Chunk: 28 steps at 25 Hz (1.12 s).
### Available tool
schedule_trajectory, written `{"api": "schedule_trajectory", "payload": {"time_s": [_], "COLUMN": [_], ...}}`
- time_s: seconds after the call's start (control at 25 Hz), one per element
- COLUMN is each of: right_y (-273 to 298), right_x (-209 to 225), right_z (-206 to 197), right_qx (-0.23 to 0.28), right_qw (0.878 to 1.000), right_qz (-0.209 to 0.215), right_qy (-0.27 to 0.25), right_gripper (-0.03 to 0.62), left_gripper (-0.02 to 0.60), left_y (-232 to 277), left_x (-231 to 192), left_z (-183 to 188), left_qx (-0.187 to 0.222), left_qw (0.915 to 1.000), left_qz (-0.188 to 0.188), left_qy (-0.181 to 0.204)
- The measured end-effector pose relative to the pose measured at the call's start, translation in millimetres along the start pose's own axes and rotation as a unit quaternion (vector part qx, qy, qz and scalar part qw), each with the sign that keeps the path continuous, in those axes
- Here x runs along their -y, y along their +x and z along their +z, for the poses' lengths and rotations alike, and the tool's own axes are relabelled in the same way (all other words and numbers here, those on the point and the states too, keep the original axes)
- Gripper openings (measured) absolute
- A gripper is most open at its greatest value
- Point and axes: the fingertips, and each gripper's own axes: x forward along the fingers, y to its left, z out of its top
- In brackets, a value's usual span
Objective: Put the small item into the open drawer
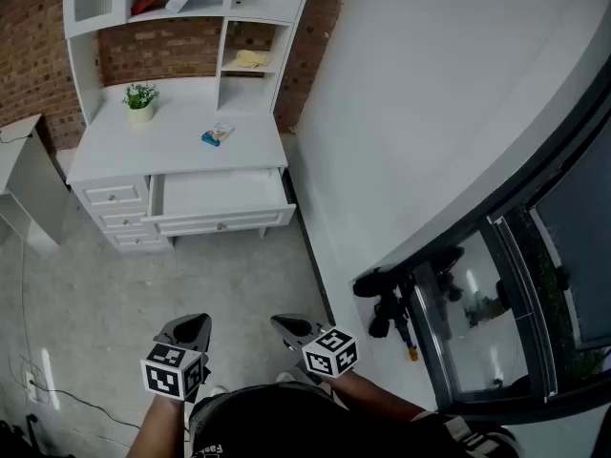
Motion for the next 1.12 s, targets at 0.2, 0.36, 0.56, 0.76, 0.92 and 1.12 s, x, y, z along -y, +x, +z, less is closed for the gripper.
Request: {"api": "schedule_trajectory", "payload": {"time_s": [0.2, 0.36, 0.56, 0.76, 0.92, 1.12], "right_y": [-1, -1, -2, 2, 7, 19], "right_x": [1, 2, 5, 4, -3, -17], "right_z": [1, 0, -1, -2, -1, 3], "right_qx": [-0.002, -0.003, -0.007, -0.013, -0.008, -0.006], "right_qw": [1.000, 1.000, 1.000, 1.000, 1.000, 1.000], "right_qz": [0.000, 0.000, -0.010, -0.019, -0.019, -0.020], "right_qy": [-0.002, -0.004, 0.000, -0.003, -0.006, -0.012], "right_gripper": [0.005, 0.005, 0.005, 0.006, 0.006, 0.006], "left_gripper": [0.018, 0.018, 0.018, 0.018, 0.018, 0.018], "left_y": [1, 3, 4, 3, -1, -11], "left_x": [0, 1, 2, -3, -10, -24], "left_z": [5, 4, 5, 1, 0, -5], "left_qx": [0.007, 0.006, 0.007, 0.003, 0.006, 0.007], "left_qw": [1.0000, 1.0000, 1.0000, 1.0000, 0.9999, 0.9999], "left_qz": [0.002, -0.001, -0.003, -0.005, -0.008, -0.010], "left_qy": [-0.002, -0.001, 0.000, -0.002, -0.004, -0.010]}}
